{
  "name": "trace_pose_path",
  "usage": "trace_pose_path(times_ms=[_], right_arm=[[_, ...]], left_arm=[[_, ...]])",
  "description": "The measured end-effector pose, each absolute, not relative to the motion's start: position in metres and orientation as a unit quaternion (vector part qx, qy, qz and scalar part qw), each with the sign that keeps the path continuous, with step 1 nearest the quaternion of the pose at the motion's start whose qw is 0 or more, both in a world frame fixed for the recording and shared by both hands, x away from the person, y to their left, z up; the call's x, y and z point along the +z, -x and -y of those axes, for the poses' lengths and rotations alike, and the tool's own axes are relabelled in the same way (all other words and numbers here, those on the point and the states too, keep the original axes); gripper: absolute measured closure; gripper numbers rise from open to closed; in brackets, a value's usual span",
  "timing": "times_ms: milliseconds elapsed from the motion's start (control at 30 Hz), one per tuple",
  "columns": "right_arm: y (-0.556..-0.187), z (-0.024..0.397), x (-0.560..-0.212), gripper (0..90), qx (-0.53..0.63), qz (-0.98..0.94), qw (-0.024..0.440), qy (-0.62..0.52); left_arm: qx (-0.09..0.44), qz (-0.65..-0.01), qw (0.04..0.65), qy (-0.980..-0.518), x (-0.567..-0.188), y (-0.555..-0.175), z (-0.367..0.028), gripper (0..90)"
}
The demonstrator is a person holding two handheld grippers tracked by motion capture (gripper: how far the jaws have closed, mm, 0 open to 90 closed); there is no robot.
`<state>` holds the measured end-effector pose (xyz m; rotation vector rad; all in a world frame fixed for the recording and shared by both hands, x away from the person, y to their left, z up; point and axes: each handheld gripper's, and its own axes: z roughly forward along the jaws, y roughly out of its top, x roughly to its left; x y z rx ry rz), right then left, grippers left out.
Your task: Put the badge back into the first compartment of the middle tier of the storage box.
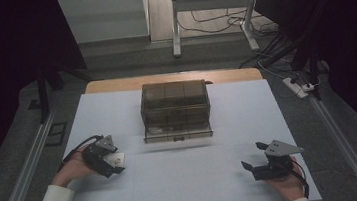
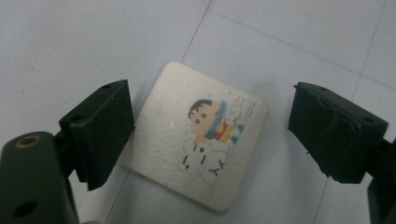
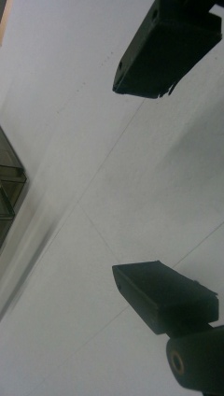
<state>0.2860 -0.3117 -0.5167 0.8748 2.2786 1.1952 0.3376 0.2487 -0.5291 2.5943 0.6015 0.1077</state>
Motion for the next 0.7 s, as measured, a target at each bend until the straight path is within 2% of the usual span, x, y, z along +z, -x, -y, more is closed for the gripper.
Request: trace_pose_path(times_ms=[133, 500, 700], right_arm=[[-0.2862, 0.3113, -0.5171, 10.7, 0.428, -0.821, 0.210, -0.314], [-0.2862, 0.3109, -0.5176, 10.8, 0.425, -0.823, 0.208, -0.315], [-0.2861, 0.3107, -0.5179, 10.9, 0.427, -0.822, 0.207, -0.314]], left_arm=[[0.044, -0.211, 0.225, -0.950, -0.5302, -0.3372, -0.2463, 13.7], [0.041, -0.210, 0.220, -0.952, -0.5273, -0.3348, -0.2491, 22.9], [0.040, -0.207, 0.220, -0.953, -0.5271, -0.3346, -0.2507, 25.0]])
